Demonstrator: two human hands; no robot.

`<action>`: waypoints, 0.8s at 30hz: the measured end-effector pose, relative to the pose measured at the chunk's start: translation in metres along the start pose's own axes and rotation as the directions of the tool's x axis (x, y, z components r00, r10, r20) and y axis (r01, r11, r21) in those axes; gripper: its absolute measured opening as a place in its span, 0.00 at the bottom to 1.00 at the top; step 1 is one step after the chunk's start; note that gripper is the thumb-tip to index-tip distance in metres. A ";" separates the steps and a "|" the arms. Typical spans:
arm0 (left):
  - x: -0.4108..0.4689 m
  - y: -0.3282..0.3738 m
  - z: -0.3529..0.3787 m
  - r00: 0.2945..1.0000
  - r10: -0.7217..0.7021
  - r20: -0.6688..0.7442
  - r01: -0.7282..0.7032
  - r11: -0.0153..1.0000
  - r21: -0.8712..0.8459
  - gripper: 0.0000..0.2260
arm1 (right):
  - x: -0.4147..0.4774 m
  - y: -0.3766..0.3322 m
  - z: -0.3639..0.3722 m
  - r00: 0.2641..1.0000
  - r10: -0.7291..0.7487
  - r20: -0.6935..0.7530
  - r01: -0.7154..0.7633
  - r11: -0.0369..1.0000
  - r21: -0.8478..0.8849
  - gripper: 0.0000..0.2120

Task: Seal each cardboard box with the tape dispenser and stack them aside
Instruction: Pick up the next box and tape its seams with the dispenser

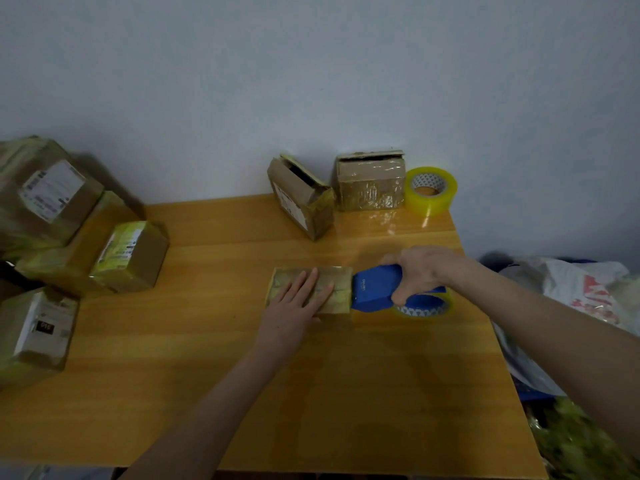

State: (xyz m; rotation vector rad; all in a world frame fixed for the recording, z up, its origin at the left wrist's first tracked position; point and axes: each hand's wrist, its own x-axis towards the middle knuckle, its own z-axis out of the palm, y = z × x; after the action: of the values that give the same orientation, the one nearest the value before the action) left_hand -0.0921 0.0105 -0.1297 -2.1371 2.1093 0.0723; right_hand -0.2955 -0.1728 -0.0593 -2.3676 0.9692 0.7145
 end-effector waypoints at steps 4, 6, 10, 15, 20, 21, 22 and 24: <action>0.000 0.000 -0.003 1.000 0.000 0.005 0.000 1.000 -0.007 0.29 | 0.003 -0.005 -0.010 0.999 0.006 0.036 -0.006 1.000 -0.005 0.34; -0.001 0.001 -0.004 1.000 -0.002 0.006 0.003 1.000 -0.012 0.29 | 0.005 -0.008 -0.013 0.998 0.031 0.061 -0.030 1.000 -0.005 0.37; -0.003 -0.002 -0.006 0.998 0.031 0.058 -0.029 0.999 -0.034 0.28 | 0.009 -0.012 -0.002 0.994 0.109 0.021 -0.105 0.986 -0.129 0.33; 0.000 0.016 -0.015 0.996 -0.072 0.049 0.077 0.989 -0.122 0.35 | 0.000 0.011 -0.011 0.974 0.169 -0.148 -0.149 0.979 0.141 0.30; 0.031 0.065 -0.027 0.913 -0.408 0.023 0.405 0.896 -0.184 0.34 | -0.001 0.019 -0.002 0.859 0.307 -0.409 0.033 0.764 0.644 0.25; 0.036 0.069 -0.029 0.896 -0.444 0.023 0.442 0.882 -0.163 0.32 | 0.001 0.016 0.003 0.845 0.331 -0.421 0.073 0.708 0.702 0.25; 0.040 0.071 -0.031 0.882 -0.470 0.012 0.466 0.870 -0.158 0.30 | 0.004 0.012 0.008 0.836 0.350 -0.422 0.106 0.651 0.751 0.25; 0.042 0.071 -0.033 0.884 -0.467 -0.020 0.460 0.876 -0.144 0.26 | 0.009 0.004 0.019 0.834 0.370 -0.410 0.158 0.551 0.819 0.25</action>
State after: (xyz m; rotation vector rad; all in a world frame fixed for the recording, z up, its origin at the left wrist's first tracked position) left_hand -0.1639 -0.0360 -0.1073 -2.6934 1.5924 0.1093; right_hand -0.2981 -0.1683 -0.0796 -1.6035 1.3130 -0.4286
